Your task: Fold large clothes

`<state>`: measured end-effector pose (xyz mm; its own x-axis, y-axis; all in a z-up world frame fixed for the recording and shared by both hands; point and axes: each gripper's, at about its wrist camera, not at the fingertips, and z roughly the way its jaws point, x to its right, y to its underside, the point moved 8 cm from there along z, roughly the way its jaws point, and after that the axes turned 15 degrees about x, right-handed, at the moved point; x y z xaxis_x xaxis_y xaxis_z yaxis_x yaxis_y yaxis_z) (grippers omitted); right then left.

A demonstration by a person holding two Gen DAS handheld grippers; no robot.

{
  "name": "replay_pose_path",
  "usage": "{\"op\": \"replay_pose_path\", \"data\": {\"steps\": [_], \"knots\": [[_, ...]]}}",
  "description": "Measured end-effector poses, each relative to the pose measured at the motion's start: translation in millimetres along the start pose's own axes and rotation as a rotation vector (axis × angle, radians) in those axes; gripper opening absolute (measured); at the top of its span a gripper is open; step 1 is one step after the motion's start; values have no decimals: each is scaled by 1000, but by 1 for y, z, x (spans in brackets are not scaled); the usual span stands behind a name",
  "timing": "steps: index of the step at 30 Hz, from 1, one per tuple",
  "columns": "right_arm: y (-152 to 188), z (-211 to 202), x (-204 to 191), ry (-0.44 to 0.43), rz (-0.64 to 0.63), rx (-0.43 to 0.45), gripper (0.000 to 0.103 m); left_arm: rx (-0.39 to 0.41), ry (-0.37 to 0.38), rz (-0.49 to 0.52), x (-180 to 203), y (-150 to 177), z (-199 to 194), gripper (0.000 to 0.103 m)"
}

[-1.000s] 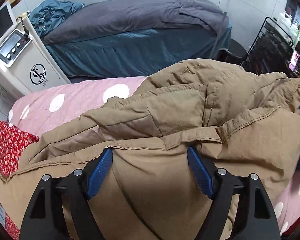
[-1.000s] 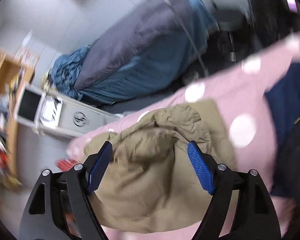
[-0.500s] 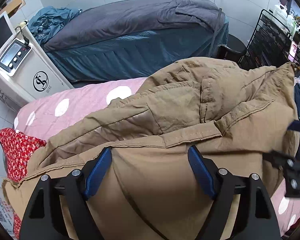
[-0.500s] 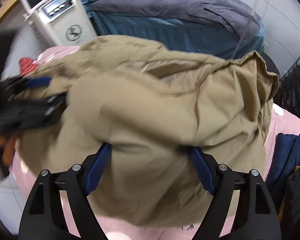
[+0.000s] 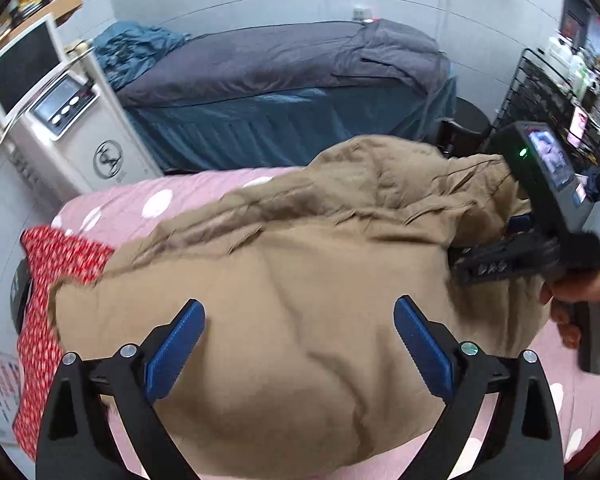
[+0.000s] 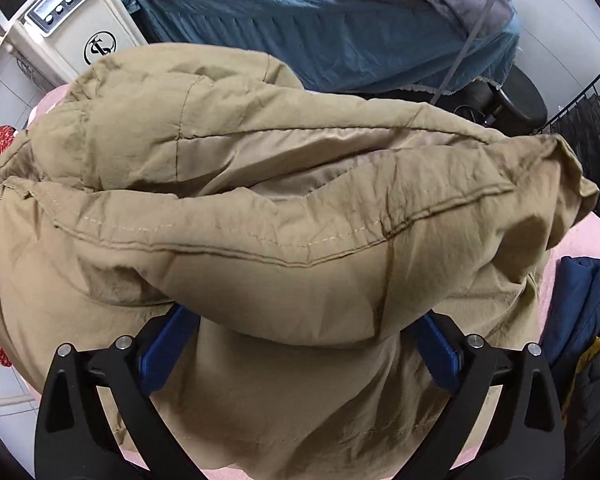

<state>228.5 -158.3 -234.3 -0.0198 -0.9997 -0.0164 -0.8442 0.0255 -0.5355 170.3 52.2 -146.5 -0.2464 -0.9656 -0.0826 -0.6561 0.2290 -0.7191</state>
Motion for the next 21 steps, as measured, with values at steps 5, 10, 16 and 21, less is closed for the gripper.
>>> {"op": "replay_pose_path", "data": {"steps": [5, 10, 16, 21], "knots": [[-3, 12, 3, -13, 5, -11, 98, -27, -79, -60, -34, 26, 19, 93], [-11, 12, 9, -8, 40, -8, 98, -4, -153, 11, -51, 1, 49, 96], [-31, 14, 23, 6, 81, -5, 97, -85, -137, 3, -66, -5, 109, 98], [-39, 35, 22, 46, 31, -56, 98, -95, -111, 23, -62, -11, 138, 98]]}}
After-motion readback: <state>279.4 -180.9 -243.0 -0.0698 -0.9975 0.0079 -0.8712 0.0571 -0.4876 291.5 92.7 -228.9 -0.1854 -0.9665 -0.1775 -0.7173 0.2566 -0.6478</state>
